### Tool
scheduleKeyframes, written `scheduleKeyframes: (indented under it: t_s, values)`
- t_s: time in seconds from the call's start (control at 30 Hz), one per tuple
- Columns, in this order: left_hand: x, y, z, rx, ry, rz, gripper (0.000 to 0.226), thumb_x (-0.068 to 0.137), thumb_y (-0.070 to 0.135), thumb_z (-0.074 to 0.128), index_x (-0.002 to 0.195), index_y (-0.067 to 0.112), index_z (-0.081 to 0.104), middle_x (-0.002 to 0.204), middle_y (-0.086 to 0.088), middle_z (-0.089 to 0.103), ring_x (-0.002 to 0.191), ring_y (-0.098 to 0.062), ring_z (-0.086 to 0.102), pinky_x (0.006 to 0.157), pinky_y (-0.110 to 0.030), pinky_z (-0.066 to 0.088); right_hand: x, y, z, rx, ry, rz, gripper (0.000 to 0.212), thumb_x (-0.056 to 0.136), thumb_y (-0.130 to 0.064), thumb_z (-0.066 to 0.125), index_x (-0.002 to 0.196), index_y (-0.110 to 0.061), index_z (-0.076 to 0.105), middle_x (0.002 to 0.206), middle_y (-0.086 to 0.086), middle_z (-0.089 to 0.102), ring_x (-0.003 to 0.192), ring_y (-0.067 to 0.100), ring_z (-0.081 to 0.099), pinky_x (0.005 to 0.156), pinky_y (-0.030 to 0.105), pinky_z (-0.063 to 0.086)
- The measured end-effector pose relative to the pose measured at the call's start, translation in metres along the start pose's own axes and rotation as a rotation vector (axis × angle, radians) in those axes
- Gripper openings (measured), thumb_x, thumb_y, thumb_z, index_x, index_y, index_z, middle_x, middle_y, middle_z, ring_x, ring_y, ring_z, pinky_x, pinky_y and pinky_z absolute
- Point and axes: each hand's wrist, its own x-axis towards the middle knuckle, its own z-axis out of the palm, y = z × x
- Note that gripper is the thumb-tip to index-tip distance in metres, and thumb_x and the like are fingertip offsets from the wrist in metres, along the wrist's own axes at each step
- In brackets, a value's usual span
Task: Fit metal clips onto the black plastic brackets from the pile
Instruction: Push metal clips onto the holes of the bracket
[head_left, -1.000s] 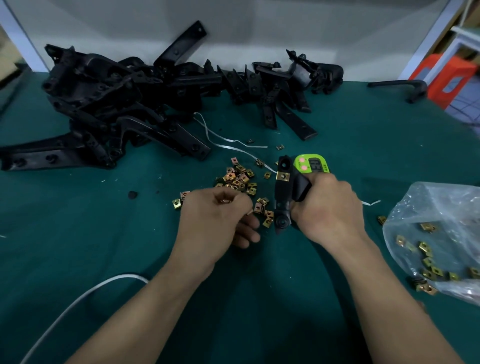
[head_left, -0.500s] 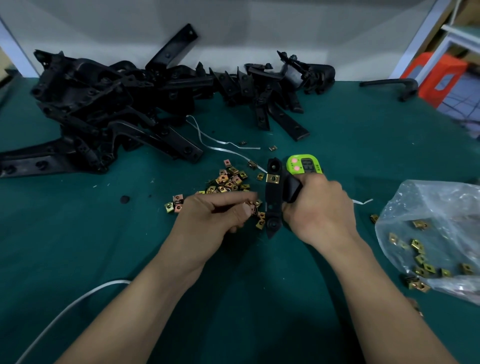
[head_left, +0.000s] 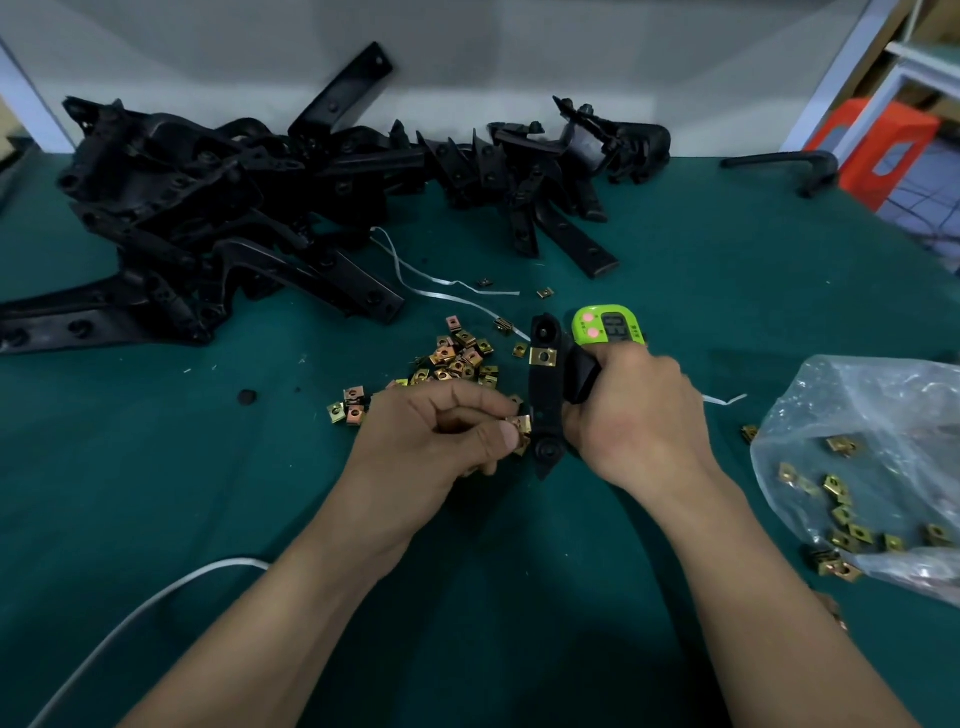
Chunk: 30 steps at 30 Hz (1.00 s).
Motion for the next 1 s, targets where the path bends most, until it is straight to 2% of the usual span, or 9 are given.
scheduleKeyframes:
  t_s: [0.1,0.17,0.27,0.37,0.53,0.67,0.8,1.0]
  values:
    - [0.0,-0.001,0.0,0.028,0.015,0.031,0.013,0.069,0.021,0.082,0.081,0.017,0.081,0.067,-0.001,0.072,0.054,-0.01,0.058,0.052,-0.017,0.044,-0.001,0.0,0.0,-0.009,-0.018,-0.011,0.018,0.075,-0.028,0.07,0.075,-0.033,0.053,0.06,-0.007,0.041,0.063,0.033,0.045,0.062,0.033,0.038]
    - [0.0,-0.001,0.0,0.069,0.022,0.056,0.007,0.077,0.015,0.082,0.082,0.02,0.081,0.068,-0.001,0.072,0.055,-0.011,0.06,0.052,-0.018,0.045,0.0,0.0,0.001,0.001,-0.018,-0.007,0.014,0.076,-0.029,0.069,0.076,-0.032,0.056,0.061,-0.006,0.044,0.063,0.033,0.046,0.061,0.033,0.038]
    - [0.001,-0.002,0.001,0.156,0.058,0.075,0.014,0.088,0.007,0.074,0.083,0.02,0.078,0.069,-0.002,0.073,0.055,-0.012,0.062,0.051,-0.019,0.047,0.001,0.001,0.0,0.008,0.002,0.014,0.009,0.078,-0.032,0.067,0.084,-0.03,0.06,0.068,0.001,0.052,0.067,0.036,0.048,0.063,0.034,0.038]
    - [0.0,-0.001,0.005,0.19,0.083,0.074,0.021,0.096,0.013,0.067,0.078,0.021,0.075,0.067,-0.004,0.072,0.053,-0.012,0.062,0.048,-0.019,0.045,0.002,0.001,-0.001,0.014,0.006,0.039,0.012,0.077,-0.034,0.068,0.084,-0.029,0.06,0.074,0.005,0.058,0.069,0.036,0.049,0.064,0.034,0.038]
    - [-0.002,0.0,0.007,0.16,0.079,0.021,0.025,0.097,0.022,0.066,0.073,0.019,0.073,0.065,-0.004,0.071,0.05,-0.012,0.061,0.045,-0.019,0.044,0.0,-0.001,0.001,-0.02,0.024,0.025,0.012,0.077,-0.032,0.069,0.084,-0.029,0.061,0.067,-0.001,0.048,0.067,0.035,0.047,0.064,0.034,0.037]
    - [-0.004,-0.001,0.009,0.179,0.091,-0.006,0.027,0.096,0.029,0.068,0.069,0.024,0.073,0.064,-0.005,0.071,0.047,-0.012,0.058,0.044,-0.018,0.041,0.0,-0.001,0.002,-0.028,0.037,0.019,0.012,0.077,-0.031,0.069,0.081,-0.032,0.058,0.063,-0.004,0.043,0.066,0.034,0.046,0.064,0.034,0.036]
    - [-0.004,-0.002,0.01,0.146,0.144,-0.008,0.028,0.095,0.028,0.069,0.067,0.024,0.072,0.064,-0.005,0.071,0.046,-0.011,0.057,0.043,-0.018,0.041,0.001,0.0,0.003,-0.034,0.05,0.034,0.012,0.076,-0.031,0.07,0.083,-0.03,0.06,0.062,-0.004,0.043,0.065,0.035,0.044,0.063,0.033,0.035]
    - [-0.006,0.001,0.01,0.149,0.117,-0.016,0.024,0.095,0.026,0.069,0.072,0.018,0.073,0.063,-0.005,0.07,0.047,-0.011,0.058,0.043,-0.019,0.042,0.0,-0.001,0.003,-0.049,0.041,0.018,0.013,0.074,-0.03,0.071,0.086,-0.031,0.064,0.06,-0.007,0.04,0.063,0.033,0.043,0.062,0.033,0.035]
